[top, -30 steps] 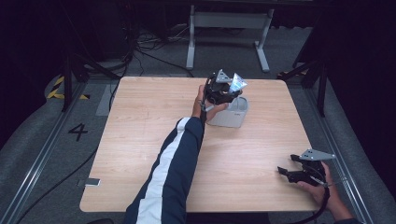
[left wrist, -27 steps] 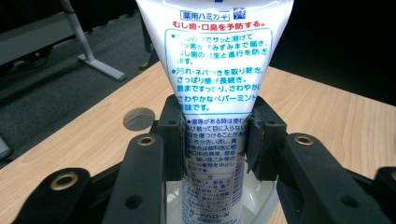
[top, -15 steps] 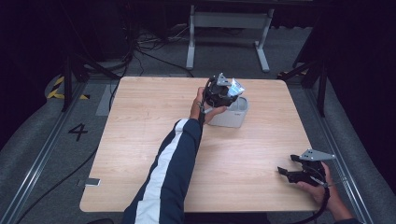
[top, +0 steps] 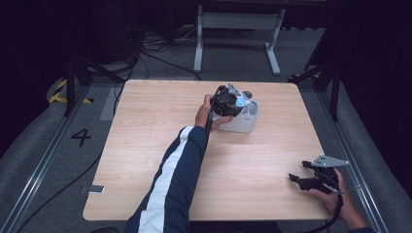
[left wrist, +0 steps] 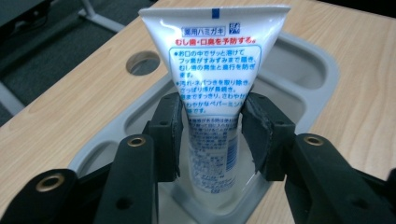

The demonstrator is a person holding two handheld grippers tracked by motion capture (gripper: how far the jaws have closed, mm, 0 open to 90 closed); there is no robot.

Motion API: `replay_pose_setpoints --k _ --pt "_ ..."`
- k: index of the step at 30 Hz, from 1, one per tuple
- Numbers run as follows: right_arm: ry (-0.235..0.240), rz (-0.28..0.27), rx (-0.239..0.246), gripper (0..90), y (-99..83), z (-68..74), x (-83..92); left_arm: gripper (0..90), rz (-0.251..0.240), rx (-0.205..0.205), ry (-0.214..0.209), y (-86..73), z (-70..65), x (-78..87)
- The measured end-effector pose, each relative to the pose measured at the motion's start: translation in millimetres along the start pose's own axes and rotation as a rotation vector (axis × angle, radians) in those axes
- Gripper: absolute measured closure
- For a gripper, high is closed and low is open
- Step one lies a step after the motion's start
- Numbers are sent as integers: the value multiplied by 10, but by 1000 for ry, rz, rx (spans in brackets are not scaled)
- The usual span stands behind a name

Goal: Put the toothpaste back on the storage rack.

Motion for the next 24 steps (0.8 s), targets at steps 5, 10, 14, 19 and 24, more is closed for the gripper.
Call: replay_pose_setpoints --k 5,10,14,19,24 --pt "-1 0 1 187 0 0 0 616 -41 34 -29 -27 -4 38" --pt "-1 -1 1 186 1 -1 -1 564 -50 35 -23 -43 3 84" --pt "0 0 0 187 1 1 -1 499 -58 41 -38 -33 26 126" --pt "1 -1 -3 187 1 5 1 422 -49 44 -51 -43 38 196" --pt "1 1 -2 187 0 2 0 385 -63 41 -43 -65 30 284"
Point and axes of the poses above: each handheld gripper's, and its own axes: x roughly backward along the jaws, y roughly out of its top, z roughly to its left, the point moved 3 cm from there along -x, roughly forward along the jaws, and after that the axes turned 8 degrees about x, right-handed, at the moved point
